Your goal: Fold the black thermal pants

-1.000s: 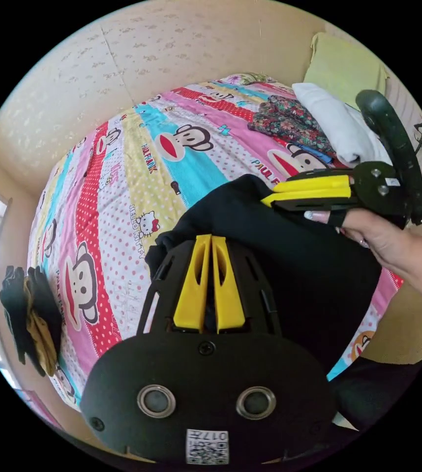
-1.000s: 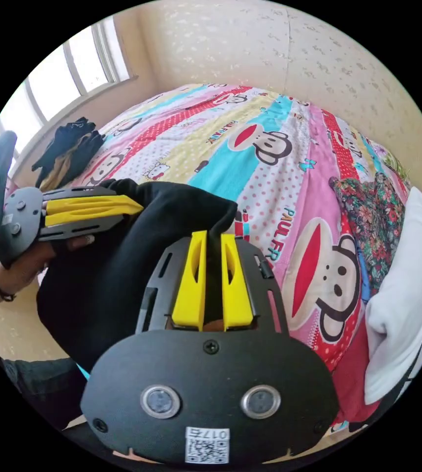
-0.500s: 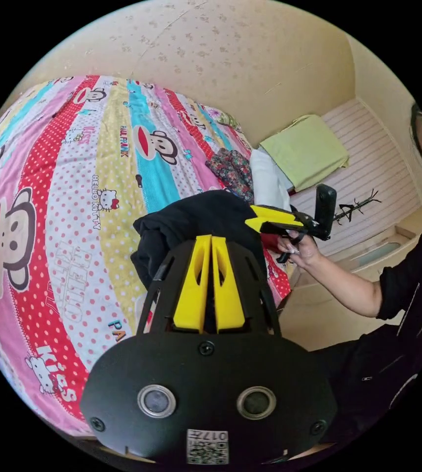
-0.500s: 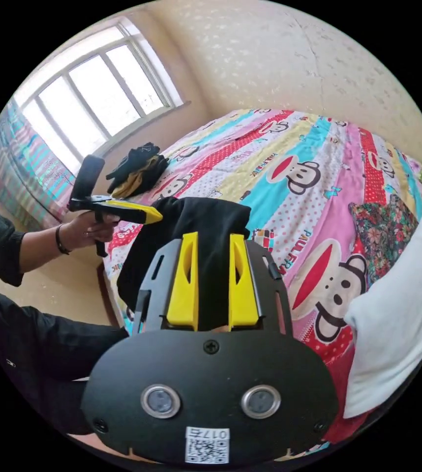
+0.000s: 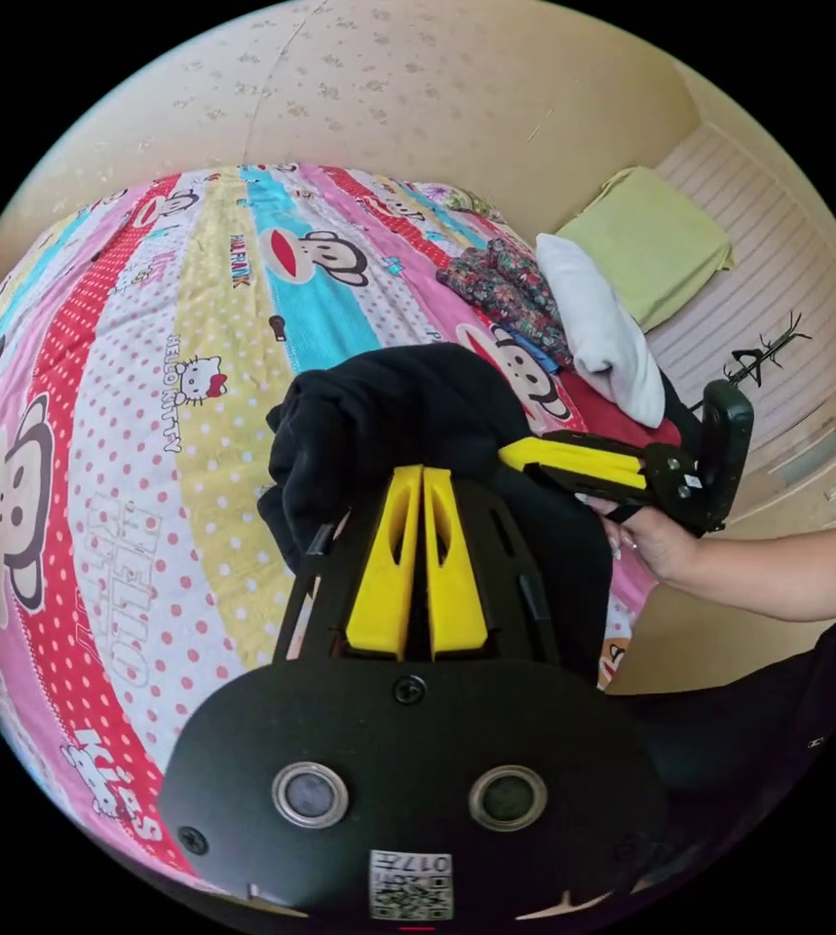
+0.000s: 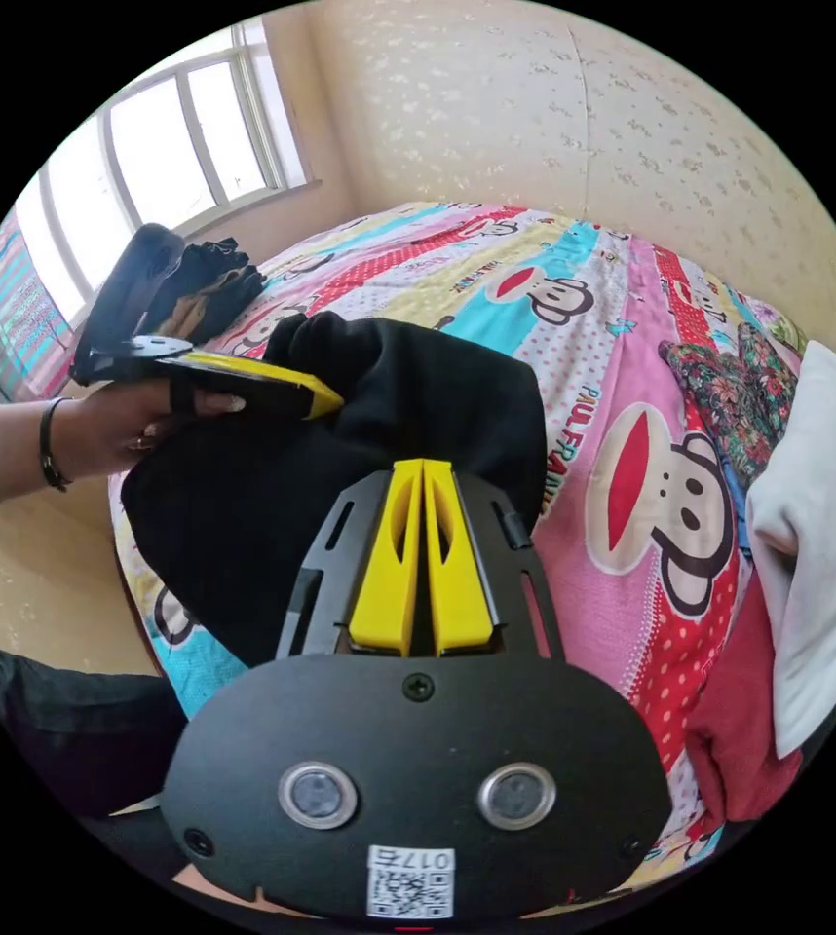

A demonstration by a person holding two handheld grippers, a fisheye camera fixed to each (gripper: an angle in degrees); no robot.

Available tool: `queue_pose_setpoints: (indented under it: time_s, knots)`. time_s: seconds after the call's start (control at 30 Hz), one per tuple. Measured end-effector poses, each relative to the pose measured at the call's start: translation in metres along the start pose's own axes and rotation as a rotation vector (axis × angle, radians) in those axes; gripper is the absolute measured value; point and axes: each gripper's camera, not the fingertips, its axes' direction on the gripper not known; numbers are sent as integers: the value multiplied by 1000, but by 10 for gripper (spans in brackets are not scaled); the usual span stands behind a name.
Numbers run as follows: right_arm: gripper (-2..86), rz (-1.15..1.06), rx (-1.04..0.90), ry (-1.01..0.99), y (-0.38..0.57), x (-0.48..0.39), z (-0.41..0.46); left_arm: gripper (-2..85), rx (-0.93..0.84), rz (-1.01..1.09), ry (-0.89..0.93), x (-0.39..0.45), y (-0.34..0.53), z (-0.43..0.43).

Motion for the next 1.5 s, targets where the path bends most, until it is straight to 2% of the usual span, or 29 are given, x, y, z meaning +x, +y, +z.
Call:
queue_pose_setpoints:
  time_s: [0.1, 0.13, 0.2, 0.3, 0.33, 0.4, 0.43, 0.47, 0.53, 0.6, 0.7, 0.77, 0.8, 0.9, 1.0, 1.1, 1.17, 1.27, 1.37, 1.43, 1.47, 1.5]
  knots:
    - [5, -28, -1, 12, -3, -6, 0, -9, -88, -19, 84, -2, -14, -12]
    - [6, -20, 14, 0, 0, -5, -2, -9, -87, -16, 148, -3, -12, -24]
    - [6, 21, 30, -41, 3, 2, -3, -10, -33, -69, 155, -6, 2, -48]
    - [11, 105, 20, -166, -2, 23, -4, -10, 155, -88, -30, 6, 36, -87]
    - [14, 114, 12, -205, -11, 28, -9, -10, 167, -68, -81, 14, 44, -87]
    - [22, 134, 126, -212, -23, 33, -30, -10, 87, -32, -141, 24, 46, -75]
    - [30, 122, 258, -190, -31, 34, -45, -10, 74, 14, -188, 34, 45, -69]
    - [38, 121, 259, -177, -44, 37, -47, -9, 89, 41, -215, 41, 44, -69]
    - [48, 139, 134, -167, -71, 48, -37, -10, 190, 103, -335, 58, 38, -69]
    - [44, 91, 137, -148, -87, 53, -32, -10, 223, 87, -408, 58, 24, -61]
    - [30, 68, 157, -144, -110, 60, -20, -9, 73, 59, -381, 32, -4, -16]
    - [19, 60, -159, 50, -125, 64, 35, -9, -31, 47, -392, 15, -12, 18]
    - [16, 26, -230, 73, -123, 63, 52, -9, -42, 66, -414, 10, -11, 33]
    - [13, 0, -126, 155, -108, 68, 65, -9, 0, 87, -442, 12, -7, 39]
    - [18, 43, -74, 87, -115, 91, 30, -9, -26, 121, -457, 31, -11, 15]
    - [43, 180, 89, -43, -96, 126, -33, -9, 48, 80, -448, 47, 1, -31]
    - [79, 313, 246, -274, -56, 153, -81, -9, 107, 42, -419, 55, 6, -58]
    - [133, 514, 386, -487, 12, 168, -112, -10, 201, 90, -343, 73, -5, -80]
    - [176, 722, 290, -636, 66, 168, -100, -10, 55, 201, -321, 83, -43, -40]
    - [192, 788, 236, -712, 85, 162, -85, -10, -215, 212, -236, 69, -66, 33]
    - [204, 833, 204, -748, 90, 158, -74, -10, -258, 203, -232, 63, -66, 50]
    - [212, 851, 190, -757, 91, 157, -69, -10, -218, 205, -227, 54, -62, 64]
